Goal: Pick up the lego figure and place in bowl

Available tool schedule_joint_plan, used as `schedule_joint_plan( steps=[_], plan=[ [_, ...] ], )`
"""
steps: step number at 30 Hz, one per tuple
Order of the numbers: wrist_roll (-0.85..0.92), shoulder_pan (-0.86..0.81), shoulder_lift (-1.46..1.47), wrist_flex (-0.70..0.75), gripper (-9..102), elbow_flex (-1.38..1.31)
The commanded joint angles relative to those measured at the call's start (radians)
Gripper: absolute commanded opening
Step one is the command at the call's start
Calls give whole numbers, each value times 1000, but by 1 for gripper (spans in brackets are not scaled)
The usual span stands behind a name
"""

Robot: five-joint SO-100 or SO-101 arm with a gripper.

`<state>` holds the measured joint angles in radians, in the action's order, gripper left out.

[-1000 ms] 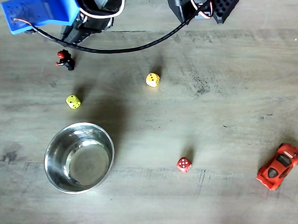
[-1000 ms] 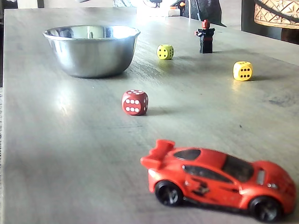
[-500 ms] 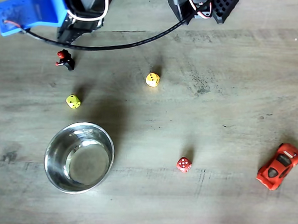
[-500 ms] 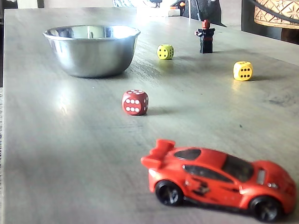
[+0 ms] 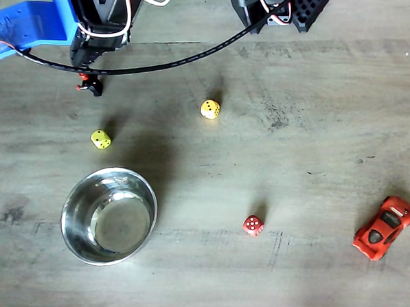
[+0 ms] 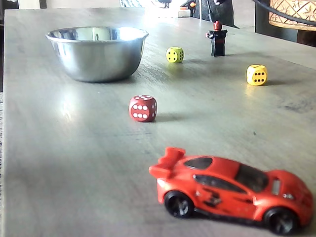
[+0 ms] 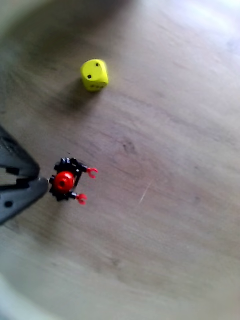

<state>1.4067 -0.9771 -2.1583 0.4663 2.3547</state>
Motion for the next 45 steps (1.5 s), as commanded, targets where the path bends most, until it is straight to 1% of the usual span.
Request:
schedule_joint_plan(
  steps=[1,19,21,26,29,37,45],
  plan=[
    [3,-6,2,-21,-1,-67],
    [-20,-8,2,-5,-1,-49],
    [-57,-15,2,-5,-1,-49],
    [-219,-18,2,-5,-1,-64],
    [-275,-18,3,-5,-1,-58],
    [-301,-21,107,-14,0,-67],
    [-301,-52,94,-18,0,-69]
  ],
)
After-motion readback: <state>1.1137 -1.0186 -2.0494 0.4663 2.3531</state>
